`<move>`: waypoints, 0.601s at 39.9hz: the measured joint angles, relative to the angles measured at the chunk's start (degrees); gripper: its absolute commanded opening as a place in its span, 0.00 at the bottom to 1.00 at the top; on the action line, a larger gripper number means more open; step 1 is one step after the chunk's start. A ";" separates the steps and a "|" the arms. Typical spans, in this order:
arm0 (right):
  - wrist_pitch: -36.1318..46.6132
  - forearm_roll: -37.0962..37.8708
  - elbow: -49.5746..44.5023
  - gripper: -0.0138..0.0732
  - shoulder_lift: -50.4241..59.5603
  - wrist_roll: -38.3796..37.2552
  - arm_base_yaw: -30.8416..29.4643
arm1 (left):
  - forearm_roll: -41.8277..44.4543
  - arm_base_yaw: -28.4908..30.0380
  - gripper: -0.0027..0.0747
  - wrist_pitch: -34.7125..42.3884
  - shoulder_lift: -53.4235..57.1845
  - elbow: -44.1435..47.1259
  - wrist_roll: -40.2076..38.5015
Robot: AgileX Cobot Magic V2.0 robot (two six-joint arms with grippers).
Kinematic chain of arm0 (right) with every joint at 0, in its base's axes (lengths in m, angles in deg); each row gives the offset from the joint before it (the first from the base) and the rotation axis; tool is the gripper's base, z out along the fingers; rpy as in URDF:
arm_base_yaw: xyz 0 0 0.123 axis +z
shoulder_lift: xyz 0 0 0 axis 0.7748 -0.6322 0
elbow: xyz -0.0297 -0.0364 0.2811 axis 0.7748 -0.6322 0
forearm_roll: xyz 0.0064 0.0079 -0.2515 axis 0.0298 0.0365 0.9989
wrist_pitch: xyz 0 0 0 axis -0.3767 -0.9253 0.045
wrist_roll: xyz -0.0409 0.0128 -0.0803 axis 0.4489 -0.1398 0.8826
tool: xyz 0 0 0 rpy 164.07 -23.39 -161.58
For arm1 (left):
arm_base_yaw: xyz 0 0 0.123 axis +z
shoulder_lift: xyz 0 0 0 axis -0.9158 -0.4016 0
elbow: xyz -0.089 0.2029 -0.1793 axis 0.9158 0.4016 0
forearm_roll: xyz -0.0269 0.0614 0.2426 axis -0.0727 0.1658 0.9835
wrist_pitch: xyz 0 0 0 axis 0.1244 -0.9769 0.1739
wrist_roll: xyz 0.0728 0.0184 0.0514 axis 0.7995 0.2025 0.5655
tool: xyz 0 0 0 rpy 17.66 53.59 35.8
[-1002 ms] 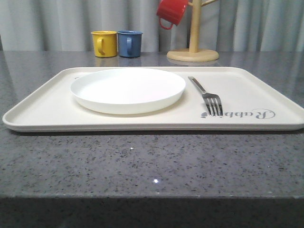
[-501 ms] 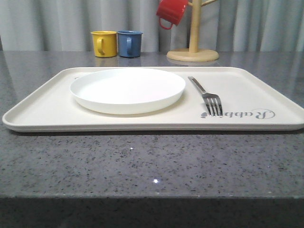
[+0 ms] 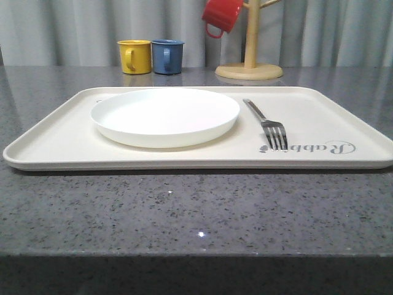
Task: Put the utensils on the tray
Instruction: 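Lower the right gripper onto the chopsticks and grasp them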
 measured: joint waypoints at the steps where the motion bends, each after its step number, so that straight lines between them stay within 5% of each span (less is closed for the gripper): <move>1: 0.00 0.00 0.00 0.21 0.00 0.00 0.00 | 0.00 0.00 0.01 0.00 0.00 0.00 0.00; 24: -0.26 -0.46 2.39 0.21 8.75 -3.62 2.81 | 0.00 0.00 0.01 0.00 0.00 0.00 0.00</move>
